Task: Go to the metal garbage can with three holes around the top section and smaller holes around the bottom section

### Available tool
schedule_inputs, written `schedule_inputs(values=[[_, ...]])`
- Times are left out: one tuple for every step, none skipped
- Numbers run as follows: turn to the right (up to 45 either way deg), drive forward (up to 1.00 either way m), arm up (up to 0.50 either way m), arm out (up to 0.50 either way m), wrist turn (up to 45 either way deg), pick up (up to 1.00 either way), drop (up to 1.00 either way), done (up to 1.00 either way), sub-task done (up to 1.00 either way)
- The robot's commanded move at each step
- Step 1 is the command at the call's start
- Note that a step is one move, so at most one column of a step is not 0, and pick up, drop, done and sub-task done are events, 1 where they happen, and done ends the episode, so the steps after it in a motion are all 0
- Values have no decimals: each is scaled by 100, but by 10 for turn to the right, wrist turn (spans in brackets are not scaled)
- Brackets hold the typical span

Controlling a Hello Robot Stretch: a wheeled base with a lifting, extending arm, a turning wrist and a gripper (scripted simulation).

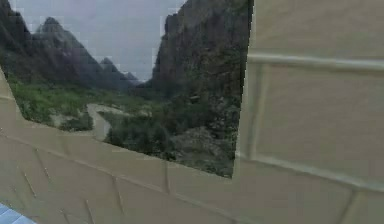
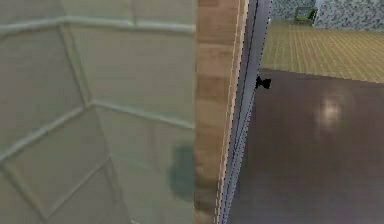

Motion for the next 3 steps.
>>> schedule_inputs(values=[[-450,0,0,0,0,0,0,0,0],[-210,0,0,0,0,0,0,0,0],[0,100,0,0,0,0,0,0,0]])
